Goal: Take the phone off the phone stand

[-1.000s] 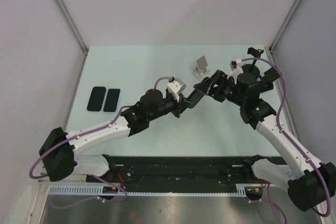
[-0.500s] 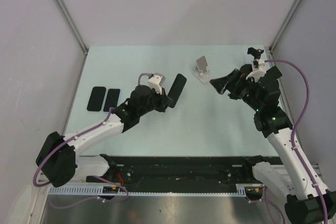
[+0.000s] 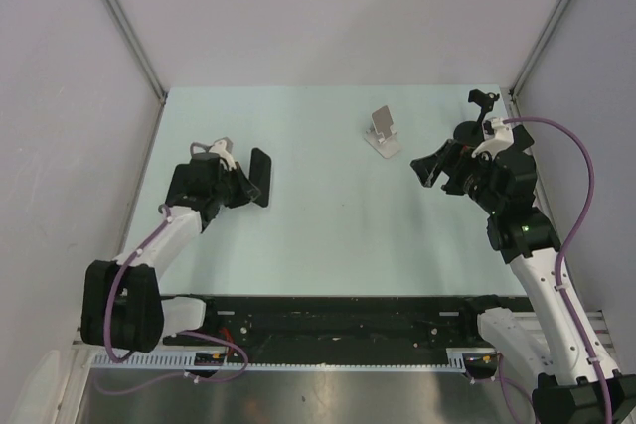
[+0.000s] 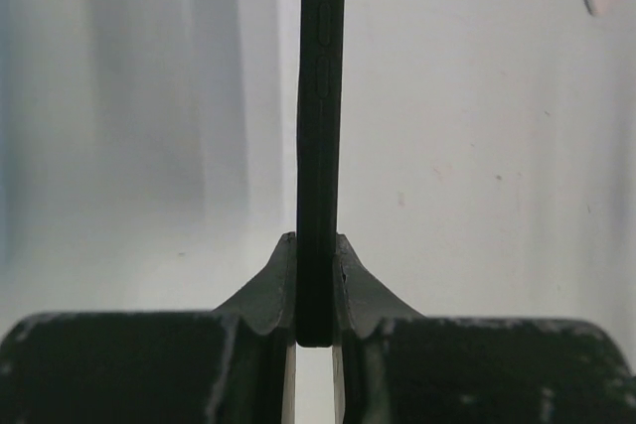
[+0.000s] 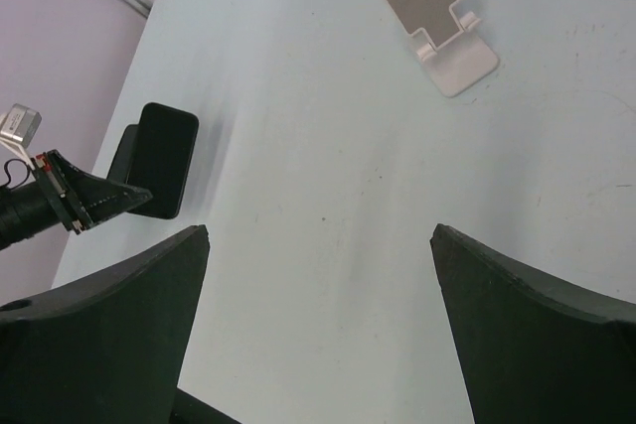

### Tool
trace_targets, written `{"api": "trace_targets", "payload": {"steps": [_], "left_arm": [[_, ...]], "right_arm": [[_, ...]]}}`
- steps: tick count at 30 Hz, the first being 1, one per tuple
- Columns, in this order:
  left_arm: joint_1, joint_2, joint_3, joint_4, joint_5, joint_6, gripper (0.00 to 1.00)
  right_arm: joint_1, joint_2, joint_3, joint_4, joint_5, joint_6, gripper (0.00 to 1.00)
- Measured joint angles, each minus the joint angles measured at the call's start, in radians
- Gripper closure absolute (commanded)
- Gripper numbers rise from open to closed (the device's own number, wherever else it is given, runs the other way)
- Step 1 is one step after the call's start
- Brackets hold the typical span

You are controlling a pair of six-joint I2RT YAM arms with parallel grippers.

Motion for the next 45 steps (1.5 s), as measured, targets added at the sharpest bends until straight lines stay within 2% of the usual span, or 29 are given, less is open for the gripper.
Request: {"api": "trace_targets", "payload": {"steps": [5, 12, 15, 18, 23, 27, 29, 34, 37, 39, 45], "left_arm": [[0.161, 0.100, 0.011, -0.025, 0.096, 0.006, 0.93], [0.281, 0.242, 0.060, -0.068, 0.239, 0.039, 0.81], [0.310, 0.278, 0.089, -0.073, 0.282, 0.053, 0.66], [0.330, 0.301, 0.103, -0.076, 0.293, 0.063, 0.58], [0.347, 0.304, 0.109, -0.096, 0.294, 0.081, 0.50], [0.355, 0.305, 0.112, -0.109, 0.288, 0.095, 0.35], [0.357, 0.305, 0.115, -0.116, 0.282, 0.100, 0.30], [0.354, 0.292, 0.118, -0.124, 0.248, 0.106, 0.13], [0.327, 0.247, 0.119, -0.143, 0.169, 0.118, 0.05], [0.271, 0.204, 0.126, -0.161, 0.097, 0.134, 0.01], [0.038, 0.196, 0.185, -0.195, -0.090, 0.181, 0.03]], "right_arm": [[0.000, -0.010, -0.010, -0.003, 0.007, -0.031, 0.00], [0.000, -0.014, -0.016, -0.006, 0.011, -0.056, 0.00], [0.000, -0.014, -0.016, -0.006, 0.011, -0.059, 0.00], [0.000, -0.014, -0.016, -0.006, 0.011, -0.061, 0.00], [0.000, -0.014, -0.021, -0.005, 0.011, -0.063, 0.00], [0.000, -0.014, -0.032, -0.007, 0.011, -0.064, 0.00], [0.000, -0.014, -0.032, -0.010, 0.011, -0.069, 0.00], [0.000, -0.015, -0.032, -0.010, 0.011, -0.076, 0.00], [0.000, -0.015, -0.032, -0.010, 0.011, -0.078, 0.00], [0.000, -0.015, -0.032, -0.010, 0.011, -0.078, 0.00], [0.000, -0.015, -0.032, -0.010, 0.011, -0.078, 0.00]]}}
